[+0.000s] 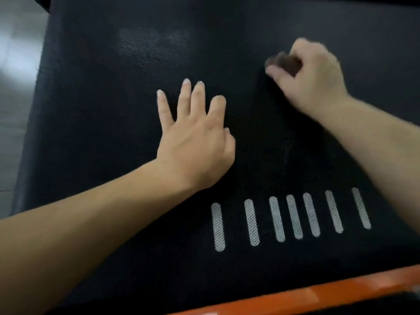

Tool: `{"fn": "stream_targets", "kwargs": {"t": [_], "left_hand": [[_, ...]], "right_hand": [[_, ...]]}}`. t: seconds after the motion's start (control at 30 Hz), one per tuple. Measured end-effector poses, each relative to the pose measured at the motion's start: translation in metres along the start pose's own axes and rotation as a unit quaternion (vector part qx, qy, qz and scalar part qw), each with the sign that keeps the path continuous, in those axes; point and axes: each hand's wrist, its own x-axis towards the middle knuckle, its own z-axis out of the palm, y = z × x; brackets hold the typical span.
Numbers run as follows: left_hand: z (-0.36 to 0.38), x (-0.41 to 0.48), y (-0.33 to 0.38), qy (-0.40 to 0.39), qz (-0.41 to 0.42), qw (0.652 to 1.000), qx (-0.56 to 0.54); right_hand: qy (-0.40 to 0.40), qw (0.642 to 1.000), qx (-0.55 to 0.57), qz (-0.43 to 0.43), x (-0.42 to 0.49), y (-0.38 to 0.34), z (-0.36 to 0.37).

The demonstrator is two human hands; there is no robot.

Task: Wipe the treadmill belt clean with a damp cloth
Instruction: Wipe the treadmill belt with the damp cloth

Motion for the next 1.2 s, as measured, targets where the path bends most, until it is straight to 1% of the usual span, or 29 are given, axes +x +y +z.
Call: {"fn": "stream_targets", "kwargs": {"t": [0.03,0.07,0.17,0.2,0.23,0.27,0.3,0.37,0.4,0.43,0.47,0.5,0.53,0.57,0.6,0.63,0.67,0.7,0.73,0.77,0.8,0.87,0.93,1.0,1.03,1.1,1.13,1.17,1.2], "left_hand": [[0.002,0.003,0.006,-0.001,-0.016,1.000,0.002],[0.004,0.004,0.011,0.000,-0.033,0.999,0.000],[0.010,-0.003,0.027,0.010,-0.059,0.998,0.017],[0.012,-0.006,0.032,0.013,-0.064,0.997,0.026],[0.013,-0.007,0.037,0.015,-0.077,0.996,0.030],[0.014,-0.007,0.042,0.014,-0.093,0.995,0.031],[0.015,-0.006,0.045,0.014,-0.103,0.994,0.035],[0.019,-0.004,0.049,0.018,-0.104,0.993,0.053],[0.020,-0.002,0.049,0.020,-0.102,0.993,0.060],[0.021,-0.001,0.049,0.021,-0.100,0.993,0.064],[0.023,-0.002,0.048,0.020,-0.099,0.993,0.067],[0.024,-0.001,0.047,0.023,-0.098,0.992,0.072],[0.025,-0.001,0.047,0.029,-0.098,0.992,0.078],[0.026,-0.003,0.046,0.033,-0.101,0.991,0.081],[0.027,-0.003,0.046,0.035,-0.102,0.991,0.084],[0.028,-0.003,0.045,0.037,-0.102,0.990,0.086],[0.029,-0.002,0.044,0.037,-0.100,0.990,0.087],[0.029,-0.003,0.043,0.039,-0.098,0.990,0.090],[0.028,-0.004,0.043,0.038,-0.100,0.990,0.092],[0.027,-0.003,0.044,0.039,-0.099,0.990,0.091],[0.027,-0.001,0.044,0.040,-0.096,0.991,0.090],[0.025,-0.002,0.046,0.032,-0.097,0.991,0.091],[0.024,0.000,0.046,0.040,-0.104,0.990,0.083],[0.021,0.010,0.052,0.056,-0.088,0.994,0.044],[0.020,0.017,0.058,0.058,-0.056,0.997,0.019],[0.019,0.038,0.071,0.048,0.035,0.998,-0.015],[0.018,0.052,0.079,0.044,0.070,0.996,-0.015],[0.018,0.066,0.085,0.043,0.089,0.995,0.001],[0.017,0.080,0.089,0.044,0.094,0.994,0.023]], "right_hand": [[-0.002,1.000,-0.004,-0.004,0.006,0.004,0.003],[-0.013,0.999,-0.005,-0.033,0.001,0.004,0.003],[-0.053,0.977,0.049,-0.198,-0.044,-0.001,-0.009],[-0.064,0.970,0.049,-0.231,-0.049,0.005,-0.012],[-0.058,0.969,0.027,-0.239,-0.041,0.013,-0.013],[-0.039,0.975,0.001,-0.219,-0.024,0.019,-0.013],[-0.027,0.985,-0.006,-0.170,0.000,0.026,-0.009],[-0.022,0.997,0.022,-0.075,0.044,0.035,-0.001],[-0.022,0.997,0.041,-0.055,0.055,0.034,0.003],[-0.024,0.996,0.052,-0.064,0.055,0.030,0.005],[-0.029,0.993,0.063,-0.100,0.043,0.026,0.005],[-0.035,0.983,0.087,-0.159,0.026,0.023,0.004],[-0.052,0.968,0.118,-0.214,0.006,0.022,0.001],[-0.087,0.951,0.150,-0.255,-0.015,0.023,-0.005],[-0.100,0.937,0.159,-0.295,-0.021,0.030,-0.005],[-0.091,0.932,0.148,-0.318,-0.014,0.037,-0.003],[-0.059,0.942,0.131,-0.303,0.004,0.040,0.001],[-0.032,0.961,0.113,-0.249,0.027,0.043,0.005],[-0.024,0.977,0.105,-0.182,0.047,0.046,0.008],[-0.023,0.985,0.111,-0.128,0.061,0.047,0.008],[-0.017,0.985,0.130,-0.113,0.063,0.047,0.006],[-0.030,0.972,0.157,-0.173,0.041,0.045,0.003],[-0.079,0.950,0.180,-0.244,0.006,0.046,-0.004],[-0.112,0.939,0.185,-0.268,-0.012,0.058,-0.011],[-0.107,0.941,0.202,-0.250,-0.015,0.066,-0.018],[-0.082,0.946,0.273,-0.155,-0.021,0.085,-0.036],[-0.073,0.947,0.296,-0.106,-0.027,0.095,-0.043],[-0.068,0.954,0.281,-0.077,-0.033,0.105,-0.048],[-0.084,0.968,0.228,-0.068,-0.041,0.114,-0.050]]}}
